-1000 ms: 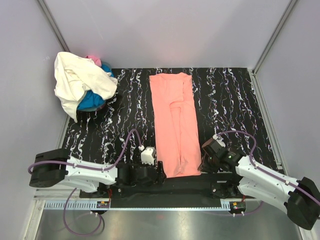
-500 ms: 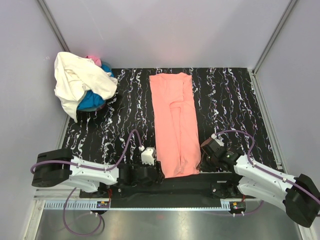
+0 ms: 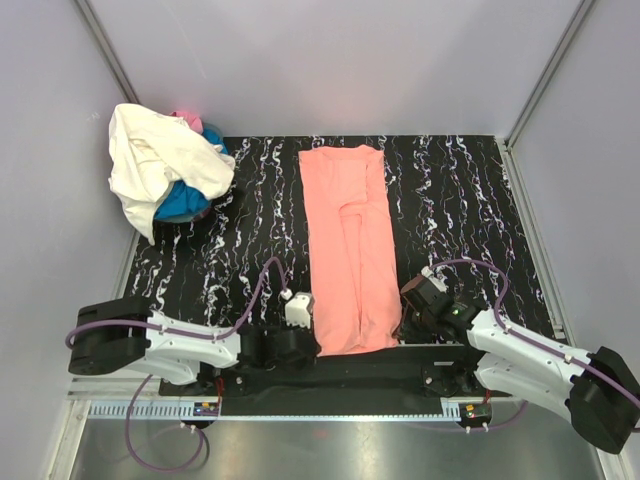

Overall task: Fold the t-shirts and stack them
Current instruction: Fold the tshirt

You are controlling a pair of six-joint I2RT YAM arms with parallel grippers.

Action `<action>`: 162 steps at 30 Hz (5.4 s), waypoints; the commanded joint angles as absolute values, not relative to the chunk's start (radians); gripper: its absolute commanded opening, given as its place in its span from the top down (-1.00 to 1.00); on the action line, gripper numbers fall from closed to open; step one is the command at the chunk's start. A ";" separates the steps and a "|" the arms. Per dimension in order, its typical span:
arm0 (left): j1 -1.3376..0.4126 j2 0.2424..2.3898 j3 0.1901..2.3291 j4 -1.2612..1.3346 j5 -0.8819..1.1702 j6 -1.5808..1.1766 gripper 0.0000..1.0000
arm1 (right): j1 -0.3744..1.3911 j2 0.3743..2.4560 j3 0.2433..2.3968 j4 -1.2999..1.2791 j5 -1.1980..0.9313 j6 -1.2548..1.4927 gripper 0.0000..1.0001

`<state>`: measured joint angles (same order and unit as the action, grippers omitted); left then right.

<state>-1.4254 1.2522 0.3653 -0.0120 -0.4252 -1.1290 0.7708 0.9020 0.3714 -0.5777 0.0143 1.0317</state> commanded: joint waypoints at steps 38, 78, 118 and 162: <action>-0.959 1.095 0.842 -0.363 -0.311 -0.717 1.00 | 0.684 1.259 1.142 -0.761 0.307 0.675 1.00; -0.413 2.048 1.727 -0.508 0.054 -0.476 -0.69 | 0.252 2.272 2.051 -0.834 0.049 0.391 -0.61; -0.518 1.620 0.699 0.186 0.172 -0.699 -0.55 | 0.244 1.683 0.821 -0.207 -0.322 0.594 0.41; -0.798 1.091 0.521 -0.114 -0.041 -0.784 1.00 | 0.287 0.919 0.624 -0.500 -0.311 0.707 1.00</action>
<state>-0.7834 1.1824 0.4736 0.0414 0.0669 -0.7696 0.2817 1.0306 0.5648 -0.3748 -0.3714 0.6838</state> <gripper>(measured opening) 0.023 0.022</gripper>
